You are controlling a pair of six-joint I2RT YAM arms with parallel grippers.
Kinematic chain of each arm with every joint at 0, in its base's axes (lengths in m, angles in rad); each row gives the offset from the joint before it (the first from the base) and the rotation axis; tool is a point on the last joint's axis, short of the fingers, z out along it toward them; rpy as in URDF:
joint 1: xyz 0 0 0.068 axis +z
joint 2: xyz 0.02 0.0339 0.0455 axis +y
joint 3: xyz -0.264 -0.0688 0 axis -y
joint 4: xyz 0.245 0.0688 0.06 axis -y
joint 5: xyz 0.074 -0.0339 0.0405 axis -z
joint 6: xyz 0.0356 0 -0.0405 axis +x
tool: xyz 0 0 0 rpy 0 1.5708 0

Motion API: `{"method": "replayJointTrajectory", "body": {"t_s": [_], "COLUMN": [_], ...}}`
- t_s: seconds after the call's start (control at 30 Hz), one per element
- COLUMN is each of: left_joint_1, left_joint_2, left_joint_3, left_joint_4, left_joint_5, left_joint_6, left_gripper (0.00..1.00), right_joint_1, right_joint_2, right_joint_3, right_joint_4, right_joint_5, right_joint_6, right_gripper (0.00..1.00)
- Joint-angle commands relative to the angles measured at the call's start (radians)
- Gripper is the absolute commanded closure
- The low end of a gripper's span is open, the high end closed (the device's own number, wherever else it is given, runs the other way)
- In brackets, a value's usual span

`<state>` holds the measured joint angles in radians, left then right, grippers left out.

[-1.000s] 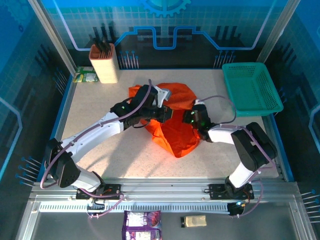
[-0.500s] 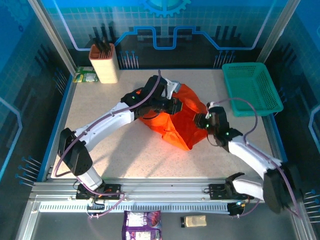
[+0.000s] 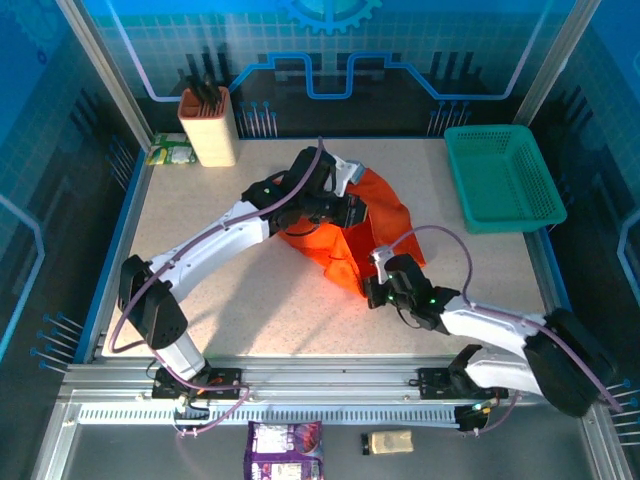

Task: Fold the inside-out t-shirt

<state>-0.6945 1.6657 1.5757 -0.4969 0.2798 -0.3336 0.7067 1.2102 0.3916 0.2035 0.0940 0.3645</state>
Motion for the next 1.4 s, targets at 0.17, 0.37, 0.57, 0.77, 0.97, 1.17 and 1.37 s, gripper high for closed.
{"method": "replayJointTrajectory", "body": {"t_s": [0.17, 0.37, 0.57, 0.77, 0.97, 1.17, 1.37], "left_joint_1": [0.001, -0.002, -0.008, -0.04, -0.091, -0.15, -0.171], "left_joint_2": [-0.084, -0.119, -0.117, -0.076, -0.012, 0.017, -0.003], "left_joint_3": [-0.029, -0.038, -0.035, 0.036, 0.189, 0.376, 0.456], "left_joint_4": [-0.077, -0.118, -0.071, -0.071, -0.076, -0.133, -0.138], "left_joint_5": [0.029, -0.017, 0.047, 0.083, 0.129, 0.154, 0.18], "left_joint_6": [0.043, 0.073, 0.063, 0.067, 0.063, 0.077, 0.064], "left_gripper": [1.0, 1.0, 1.0, 1.0, 1.0, 1.0, 1.0], "right_joint_1": [-0.025, -0.109, -0.138, -0.124, -0.086, -0.085, -0.086], "right_joint_2": [0.289, 0.322, 0.382, 0.487, 0.607, 0.687, 0.719], "right_joint_3": [0.137, 0.174, 0.232, 0.29, 0.351, 0.441, 0.535], "right_joint_4": [0.301, 0.386, 0.417, 0.513, 0.614, 0.612, 0.504], "right_joint_5": [-0.106, -0.166, -0.234, -0.215, -0.124, -0.077, -0.098], "right_joint_6": [-0.339, -0.257, -0.16, -0.04, 0.058, 0.103, 0.104], "right_gripper": [1.0, 1.0, 0.99, 0.96, 0.94, 0.9, 0.78]}}
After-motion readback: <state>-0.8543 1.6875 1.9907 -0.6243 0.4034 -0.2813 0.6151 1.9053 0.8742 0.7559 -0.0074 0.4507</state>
